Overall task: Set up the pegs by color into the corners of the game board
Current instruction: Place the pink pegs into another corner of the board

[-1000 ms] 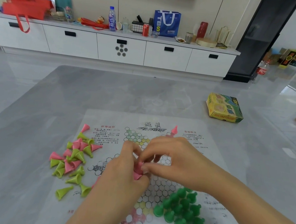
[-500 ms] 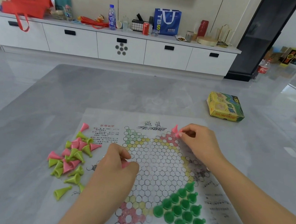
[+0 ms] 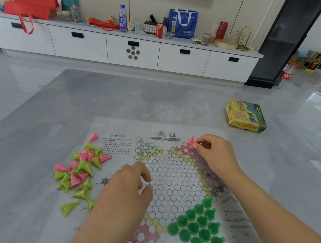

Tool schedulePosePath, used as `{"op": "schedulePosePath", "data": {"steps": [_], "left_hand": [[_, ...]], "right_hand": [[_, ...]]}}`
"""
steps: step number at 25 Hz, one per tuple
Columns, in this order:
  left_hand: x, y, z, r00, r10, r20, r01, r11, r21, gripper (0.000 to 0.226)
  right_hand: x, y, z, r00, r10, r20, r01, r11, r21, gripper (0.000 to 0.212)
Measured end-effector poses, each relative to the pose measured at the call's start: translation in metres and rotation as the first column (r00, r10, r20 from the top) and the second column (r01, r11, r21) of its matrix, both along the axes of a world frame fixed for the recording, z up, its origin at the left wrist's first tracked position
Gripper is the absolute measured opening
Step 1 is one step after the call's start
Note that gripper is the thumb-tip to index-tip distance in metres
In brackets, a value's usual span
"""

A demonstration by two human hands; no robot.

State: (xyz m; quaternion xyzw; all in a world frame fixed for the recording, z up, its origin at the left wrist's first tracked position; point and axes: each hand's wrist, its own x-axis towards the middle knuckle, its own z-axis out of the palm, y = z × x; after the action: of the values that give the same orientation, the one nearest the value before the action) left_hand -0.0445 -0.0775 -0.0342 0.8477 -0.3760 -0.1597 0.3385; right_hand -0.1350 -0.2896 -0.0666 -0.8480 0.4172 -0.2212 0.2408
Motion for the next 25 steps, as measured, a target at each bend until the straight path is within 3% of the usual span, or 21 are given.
{"op": "schedulePosePath", "data": {"steps": [5,10,18,20,22,25], "left_hand": [[-0.001,0.0,-0.009,0.99,-0.086,0.116,0.073,0.992,0.106,0.019],[-0.001,-0.003,-0.015,0.985,-0.11,0.131,0.092,0.986,0.136,0.009],[-0.002,-0.004,-0.015,0.989,-0.068,0.13,0.057,0.995,0.085,0.003],[-0.002,-0.005,-0.008,0.999,-0.027,0.036,0.027,1.0,0.003,0.007],[0.0,-0.005,-0.002,0.981,0.009,-0.196,-0.03,0.994,-0.104,0.009],[0.0,-0.003,0.009,0.776,-0.067,-0.627,-0.117,0.962,-0.248,0.005]], "right_hand": [[0.0,0.0,-0.001,1.0,-0.001,-0.012,0.001,1.0,-0.018,0.008],[0.0,0.0,0.0,1.0,0.004,-0.022,-0.005,1.0,-0.027,0.007],[-0.009,0.0,0.009,1.0,-0.009,0.014,0.009,0.999,0.041,0.006],[-0.015,0.006,0.021,0.997,-0.014,0.077,0.009,0.998,0.06,0.007],[-0.018,0.022,0.038,0.989,0.048,0.14,-0.063,0.993,0.105,0.011],[-0.02,0.058,0.063,0.94,0.306,0.153,-0.331,0.925,0.185,0.012]]}}
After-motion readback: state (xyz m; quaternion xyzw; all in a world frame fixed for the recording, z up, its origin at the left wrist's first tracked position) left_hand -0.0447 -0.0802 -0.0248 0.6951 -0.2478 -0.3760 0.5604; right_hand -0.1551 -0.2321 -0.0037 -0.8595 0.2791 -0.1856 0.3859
